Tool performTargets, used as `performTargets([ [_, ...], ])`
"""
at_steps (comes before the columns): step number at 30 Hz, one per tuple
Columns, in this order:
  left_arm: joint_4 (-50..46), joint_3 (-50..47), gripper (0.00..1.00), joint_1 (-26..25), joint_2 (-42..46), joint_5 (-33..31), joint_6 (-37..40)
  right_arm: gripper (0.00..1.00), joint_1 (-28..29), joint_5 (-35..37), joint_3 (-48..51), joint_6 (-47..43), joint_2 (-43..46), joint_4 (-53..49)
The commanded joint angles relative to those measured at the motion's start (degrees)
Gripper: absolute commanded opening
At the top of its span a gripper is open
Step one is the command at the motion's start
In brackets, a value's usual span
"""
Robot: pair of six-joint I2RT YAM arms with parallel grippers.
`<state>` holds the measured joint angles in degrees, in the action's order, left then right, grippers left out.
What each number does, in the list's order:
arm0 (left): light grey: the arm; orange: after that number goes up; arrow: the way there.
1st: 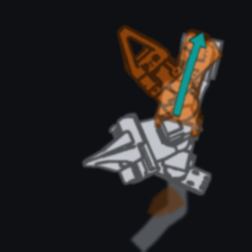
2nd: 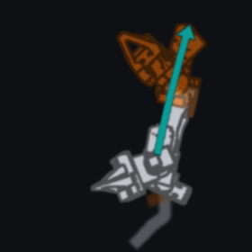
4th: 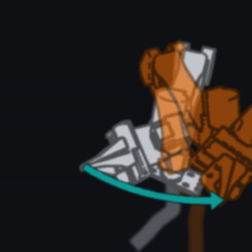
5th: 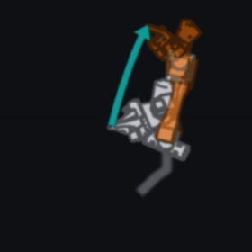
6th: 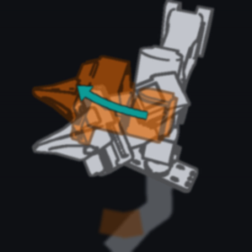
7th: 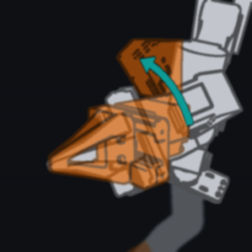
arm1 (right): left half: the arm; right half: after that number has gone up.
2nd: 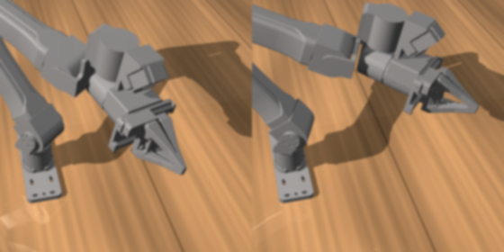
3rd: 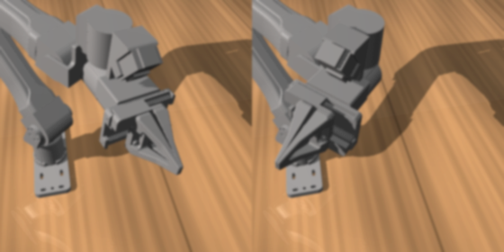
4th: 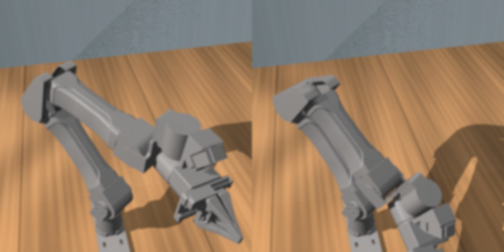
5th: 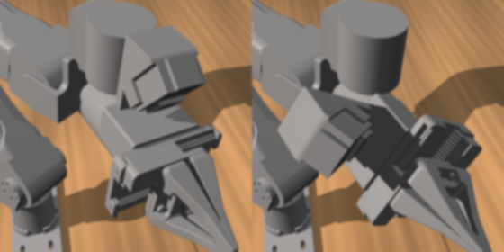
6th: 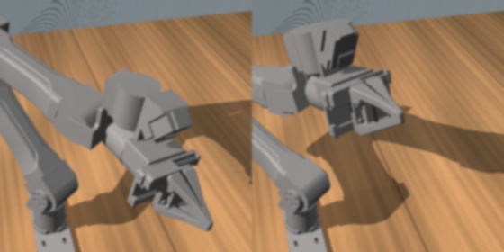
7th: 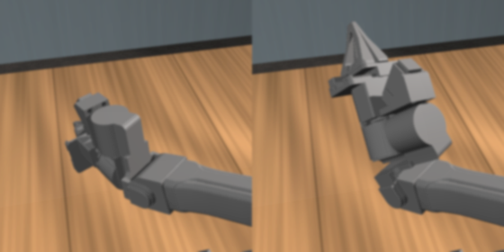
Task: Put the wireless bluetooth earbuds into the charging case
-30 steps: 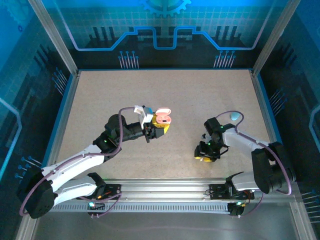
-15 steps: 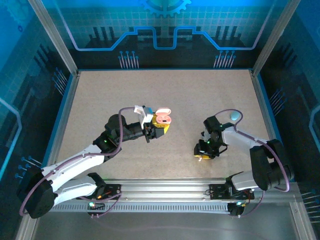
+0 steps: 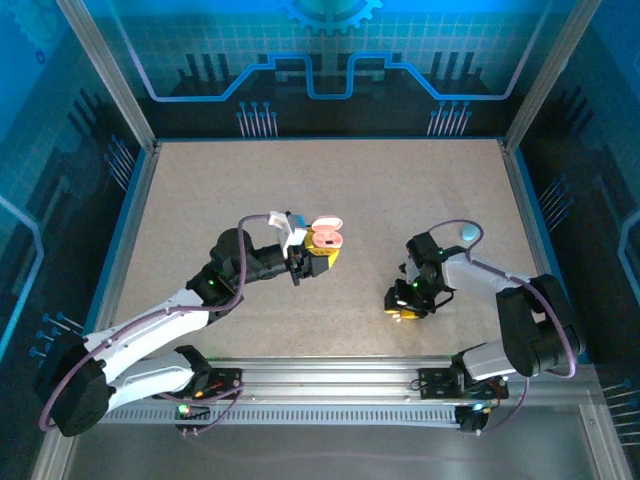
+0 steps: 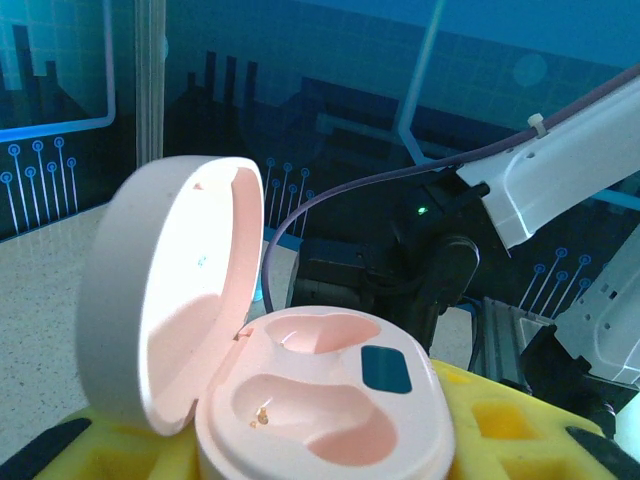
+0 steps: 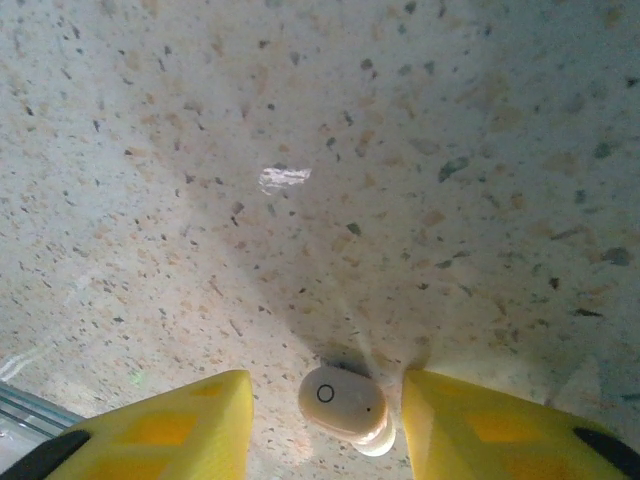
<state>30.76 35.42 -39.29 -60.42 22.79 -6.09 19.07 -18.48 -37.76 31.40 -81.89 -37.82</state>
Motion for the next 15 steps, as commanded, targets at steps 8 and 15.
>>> performTargets([
  [8,1.74,0.14,0.36,-0.59,0.65,0.49,-0.93,0.36,2.87,-4.00,1.46,0.46,0.32,0.91],
  [15,1.73,0.01,0.36,-0.60,1.01,0.37,-0.93,0.36,5.18,-6.30,1.31,0.68,1.60,1.03],
])
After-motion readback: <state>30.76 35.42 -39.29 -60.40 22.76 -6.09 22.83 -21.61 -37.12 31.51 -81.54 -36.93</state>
